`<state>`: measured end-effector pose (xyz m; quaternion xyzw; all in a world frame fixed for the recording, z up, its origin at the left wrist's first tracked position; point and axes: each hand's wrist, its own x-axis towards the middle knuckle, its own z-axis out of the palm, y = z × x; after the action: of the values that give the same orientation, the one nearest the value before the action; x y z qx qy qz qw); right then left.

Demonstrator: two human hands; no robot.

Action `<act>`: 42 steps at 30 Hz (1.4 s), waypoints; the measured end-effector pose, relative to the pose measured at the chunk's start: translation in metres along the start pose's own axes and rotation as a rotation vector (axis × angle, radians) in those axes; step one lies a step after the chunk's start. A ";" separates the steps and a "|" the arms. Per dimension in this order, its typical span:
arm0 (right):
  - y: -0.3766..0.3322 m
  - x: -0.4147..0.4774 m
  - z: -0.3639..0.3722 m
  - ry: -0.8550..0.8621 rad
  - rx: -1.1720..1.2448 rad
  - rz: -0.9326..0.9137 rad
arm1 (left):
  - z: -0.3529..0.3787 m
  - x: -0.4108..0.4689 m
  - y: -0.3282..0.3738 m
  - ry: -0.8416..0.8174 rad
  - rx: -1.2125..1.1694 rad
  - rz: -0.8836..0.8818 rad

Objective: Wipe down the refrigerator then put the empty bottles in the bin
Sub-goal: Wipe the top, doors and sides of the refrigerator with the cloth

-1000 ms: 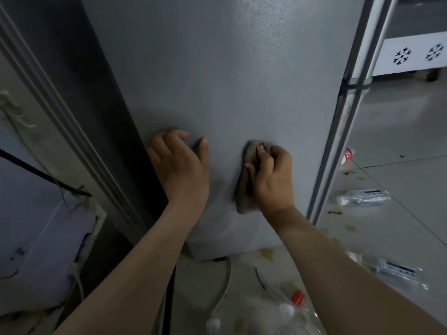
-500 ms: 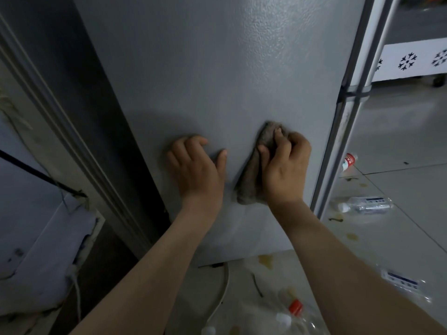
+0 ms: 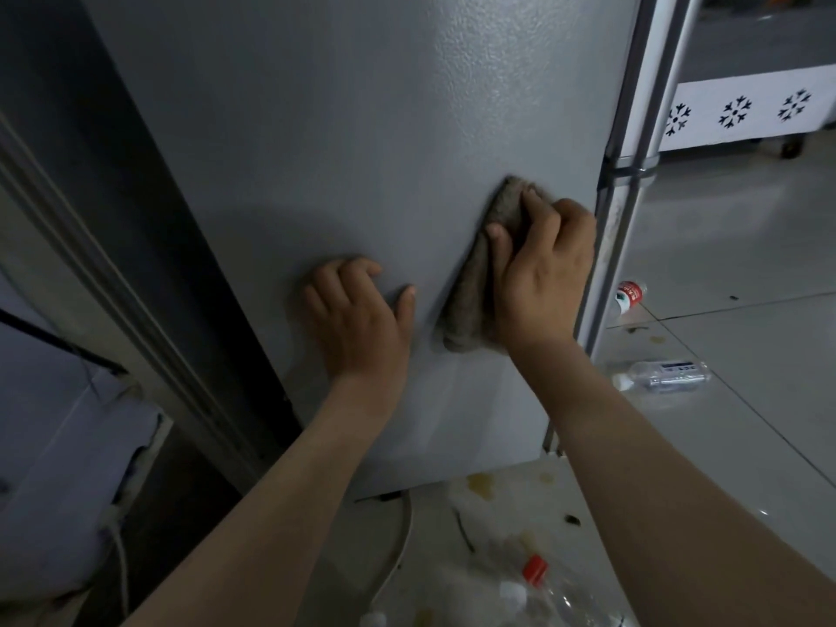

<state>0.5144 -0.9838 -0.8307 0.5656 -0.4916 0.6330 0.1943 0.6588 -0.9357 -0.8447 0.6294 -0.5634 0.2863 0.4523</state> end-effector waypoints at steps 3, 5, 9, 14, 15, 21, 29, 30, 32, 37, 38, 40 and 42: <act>0.014 -0.026 0.000 -0.052 -0.033 0.048 | 0.002 0.000 -0.002 0.006 -0.009 -0.003; 0.025 -0.048 -0.004 -0.125 -0.037 0.104 | 0.003 0.001 -0.002 0.003 -0.009 -0.022; 0.029 -0.055 -0.013 -0.224 0.024 0.190 | 0.004 0.000 -0.002 0.006 -0.011 -0.023; 0.013 0.000 -0.012 -0.081 0.114 0.256 | 0.003 0.000 -0.001 0.002 -0.013 -0.021; 0.013 0.007 -0.012 -0.055 0.109 0.253 | 0.003 0.000 -0.001 -0.002 -0.009 -0.014; 0.030 -0.012 -0.009 -0.091 0.046 0.284 | 0.004 -0.001 -0.002 -0.013 -0.019 -0.021; 0.028 -0.010 -0.019 -0.160 0.146 0.394 | 0.002 0.000 0.000 -0.013 -0.036 -0.032; 0.025 0.000 -0.019 -0.132 0.155 0.370 | 0.002 0.000 0.000 -0.016 -0.032 -0.031; 0.021 0.013 -0.017 -0.078 0.172 0.327 | 0.001 0.000 -0.001 -0.018 -0.030 -0.022; 0.025 0.002 -0.015 -0.104 0.235 0.393 | 0.001 0.000 -0.002 -0.019 -0.022 -0.003; 0.027 -0.005 -0.016 -0.131 0.230 0.410 | 0.000 0.000 -0.002 -0.021 -0.025 -0.003; 0.033 -0.017 -0.018 -0.172 0.185 0.431 | -0.001 0.000 -0.001 -0.026 -0.037 -0.012; 0.037 -0.024 -0.021 -0.203 0.154 0.451 | -0.002 0.001 -0.001 -0.035 -0.049 -0.032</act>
<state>0.4806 -0.9747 -0.8645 0.5153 -0.5726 0.6359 -0.0460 0.6598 -0.9340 -0.8434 0.6319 -0.5679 0.2543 0.4621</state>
